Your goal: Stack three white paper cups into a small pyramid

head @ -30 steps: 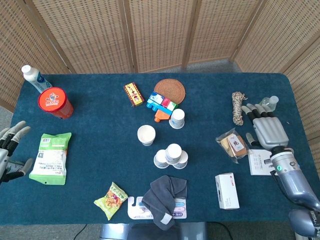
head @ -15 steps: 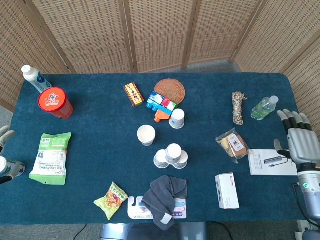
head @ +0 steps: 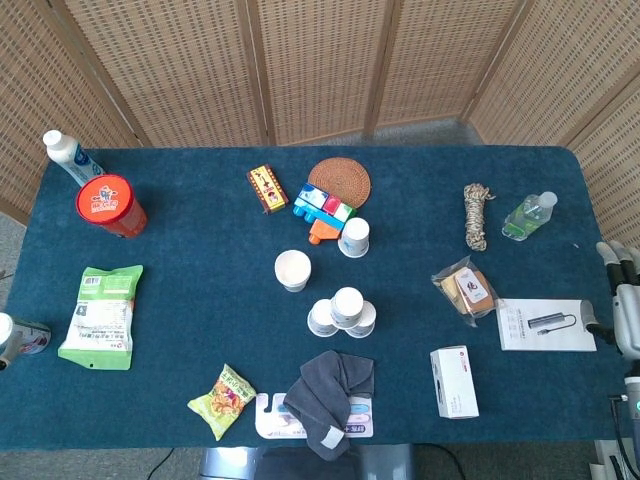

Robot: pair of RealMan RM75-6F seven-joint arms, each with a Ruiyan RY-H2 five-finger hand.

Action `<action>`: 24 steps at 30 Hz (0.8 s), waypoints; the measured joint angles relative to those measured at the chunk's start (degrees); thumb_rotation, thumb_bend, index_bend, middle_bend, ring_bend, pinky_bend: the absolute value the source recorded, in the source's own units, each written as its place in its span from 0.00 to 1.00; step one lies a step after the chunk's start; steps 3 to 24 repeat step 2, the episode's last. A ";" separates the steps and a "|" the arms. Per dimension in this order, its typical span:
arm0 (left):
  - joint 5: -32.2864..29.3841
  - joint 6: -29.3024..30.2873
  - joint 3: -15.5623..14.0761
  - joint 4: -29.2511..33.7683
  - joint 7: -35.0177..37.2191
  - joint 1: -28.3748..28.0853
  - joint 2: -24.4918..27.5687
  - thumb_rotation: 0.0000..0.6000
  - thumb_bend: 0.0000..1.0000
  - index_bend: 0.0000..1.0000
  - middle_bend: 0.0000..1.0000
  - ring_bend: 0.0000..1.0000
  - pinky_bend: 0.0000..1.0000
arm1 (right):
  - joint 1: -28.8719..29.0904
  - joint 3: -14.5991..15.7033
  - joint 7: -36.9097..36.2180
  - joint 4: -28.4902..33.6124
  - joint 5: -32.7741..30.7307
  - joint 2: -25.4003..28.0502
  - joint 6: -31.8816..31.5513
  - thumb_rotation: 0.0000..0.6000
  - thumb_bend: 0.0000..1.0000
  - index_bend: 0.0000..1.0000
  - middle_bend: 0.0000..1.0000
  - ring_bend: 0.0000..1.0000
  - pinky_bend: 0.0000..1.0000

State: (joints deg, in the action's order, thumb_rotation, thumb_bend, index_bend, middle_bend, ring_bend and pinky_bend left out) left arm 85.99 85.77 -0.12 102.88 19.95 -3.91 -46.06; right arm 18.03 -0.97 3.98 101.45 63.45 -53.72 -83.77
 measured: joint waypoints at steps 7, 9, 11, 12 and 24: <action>0.05 -0.06 0.07 0.18 -0.27 0.03 0.03 1.00 0.47 0.00 0.00 0.00 0.02 | -0.39 -0.53 -0.21 -0.34 0.46 -0.17 0.43 1.00 0.46 0.02 0.00 0.00 0.00; 0.05 -0.06 0.07 0.18 -0.27 0.03 0.03 1.00 0.47 0.00 0.00 0.00 0.02 | -0.39 -0.53 -0.21 -0.34 0.46 -0.17 0.43 1.00 0.46 0.02 0.00 0.00 0.00; 0.05 -0.06 0.07 0.18 -0.27 0.03 0.03 1.00 0.47 0.00 0.00 0.00 0.02 | -0.39 -0.53 -0.21 -0.34 0.46 -0.17 0.43 1.00 0.46 0.02 0.00 0.00 0.00; 0.05 -0.06 0.07 0.18 -0.27 0.03 0.03 1.00 0.47 0.00 0.00 0.00 0.02 | -0.39 -0.53 -0.21 -0.34 0.46 -0.17 0.43 1.00 0.46 0.02 0.00 0.00 0.00; 0.05 -0.06 0.07 0.18 -0.27 0.03 0.03 1.00 0.47 0.00 0.00 0.00 0.02 | -0.39 -0.53 -0.21 -0.34 0.46 -0.17 0.43 1.00 0.46 0.02 0.00 0.00 0.00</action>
